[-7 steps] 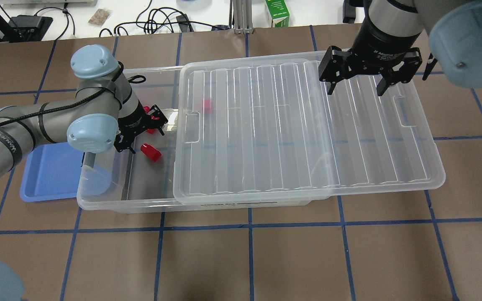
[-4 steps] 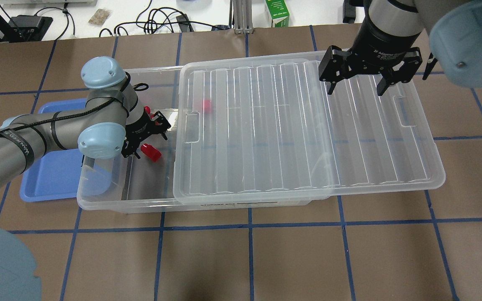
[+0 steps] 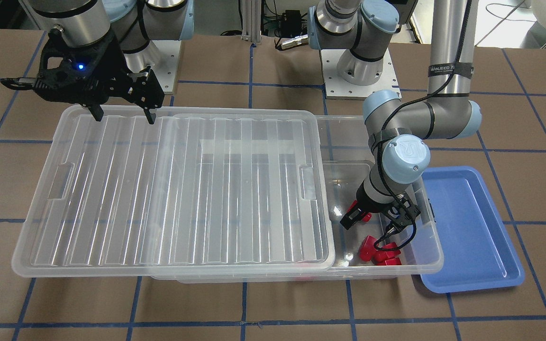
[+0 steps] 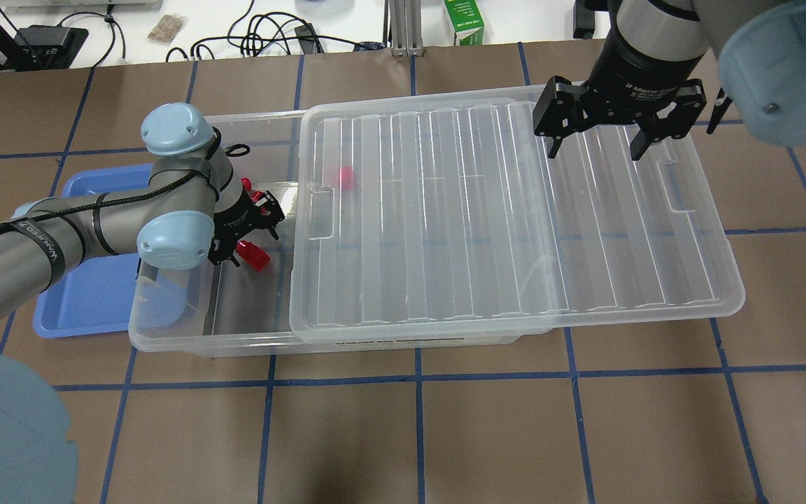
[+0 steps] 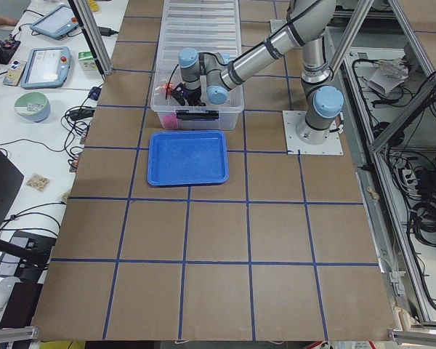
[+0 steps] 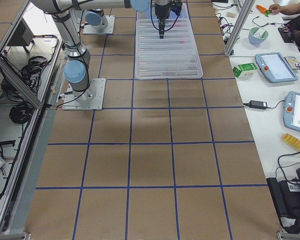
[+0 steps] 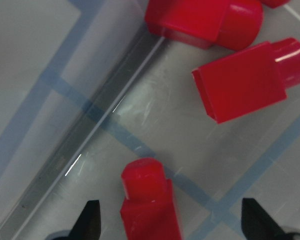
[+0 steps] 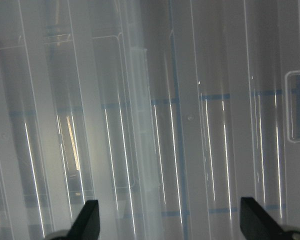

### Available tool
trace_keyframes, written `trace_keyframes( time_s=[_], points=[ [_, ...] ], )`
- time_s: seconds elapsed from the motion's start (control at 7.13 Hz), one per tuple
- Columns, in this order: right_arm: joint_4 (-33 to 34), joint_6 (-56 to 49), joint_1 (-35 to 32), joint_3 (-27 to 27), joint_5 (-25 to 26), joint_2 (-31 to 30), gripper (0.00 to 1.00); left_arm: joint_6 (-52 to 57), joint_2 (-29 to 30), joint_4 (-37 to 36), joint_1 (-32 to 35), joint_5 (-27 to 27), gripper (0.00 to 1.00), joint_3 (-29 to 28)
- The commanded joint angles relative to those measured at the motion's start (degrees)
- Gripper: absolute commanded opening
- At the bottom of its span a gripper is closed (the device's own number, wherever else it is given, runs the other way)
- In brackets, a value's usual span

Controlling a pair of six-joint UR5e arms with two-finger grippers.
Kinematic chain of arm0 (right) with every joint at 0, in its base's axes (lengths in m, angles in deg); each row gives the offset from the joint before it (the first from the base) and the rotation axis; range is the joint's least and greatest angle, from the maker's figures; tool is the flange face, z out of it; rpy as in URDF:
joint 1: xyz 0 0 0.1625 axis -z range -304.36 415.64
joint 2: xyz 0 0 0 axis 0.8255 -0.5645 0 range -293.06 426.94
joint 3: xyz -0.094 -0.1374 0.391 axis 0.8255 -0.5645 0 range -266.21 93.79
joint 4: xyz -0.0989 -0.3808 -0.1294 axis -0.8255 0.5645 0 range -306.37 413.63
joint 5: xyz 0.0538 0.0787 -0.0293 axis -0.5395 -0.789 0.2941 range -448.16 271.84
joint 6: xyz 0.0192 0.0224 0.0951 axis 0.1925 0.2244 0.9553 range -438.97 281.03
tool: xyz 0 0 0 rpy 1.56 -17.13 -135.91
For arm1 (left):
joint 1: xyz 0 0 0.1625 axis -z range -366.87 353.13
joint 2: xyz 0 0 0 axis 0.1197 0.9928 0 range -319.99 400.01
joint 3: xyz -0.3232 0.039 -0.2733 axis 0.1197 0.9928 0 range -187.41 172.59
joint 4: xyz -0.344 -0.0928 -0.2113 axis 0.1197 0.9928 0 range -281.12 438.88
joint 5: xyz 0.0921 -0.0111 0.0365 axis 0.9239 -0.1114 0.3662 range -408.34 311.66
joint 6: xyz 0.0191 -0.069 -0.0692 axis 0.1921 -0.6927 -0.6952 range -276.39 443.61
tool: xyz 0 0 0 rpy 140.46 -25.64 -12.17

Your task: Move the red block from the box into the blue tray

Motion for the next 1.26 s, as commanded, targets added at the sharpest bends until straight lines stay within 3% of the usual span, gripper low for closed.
trace_keyframes(
  time_s=[0.0,0.28,0.56,0.84,1.12],
  points=[
    [-0.01,-0.07,0.0,0.0,0.0,0.01,1.0,0.21,-0.11,0.35,0.1,-0.26,0.14,0.03],
    [-0.01,-0.07,0.0,0.0,0.0,0.01,1.0,5.21,-1.51,1.57,-0.07,-0.18,0.0,-0.67],
    [-0.01,-0.07,0.0,0.0,-0.09,0.01,1.0,12.21,-4.39,7.35,0.28,-0.7,0.0,-5.13],
    [-0.01,-0.07,0.0,0.0,0.0,0.01,1.0,15.5,-8.35,20.94,0.28,-0.62,0.0,-14.6],
    [-0.01,-0.07,0.0,0.0,-0.09,0.01,1.0,28.79,-10.13,36.06,-1.55,0.17,0.0,-24.54]
  ],
)
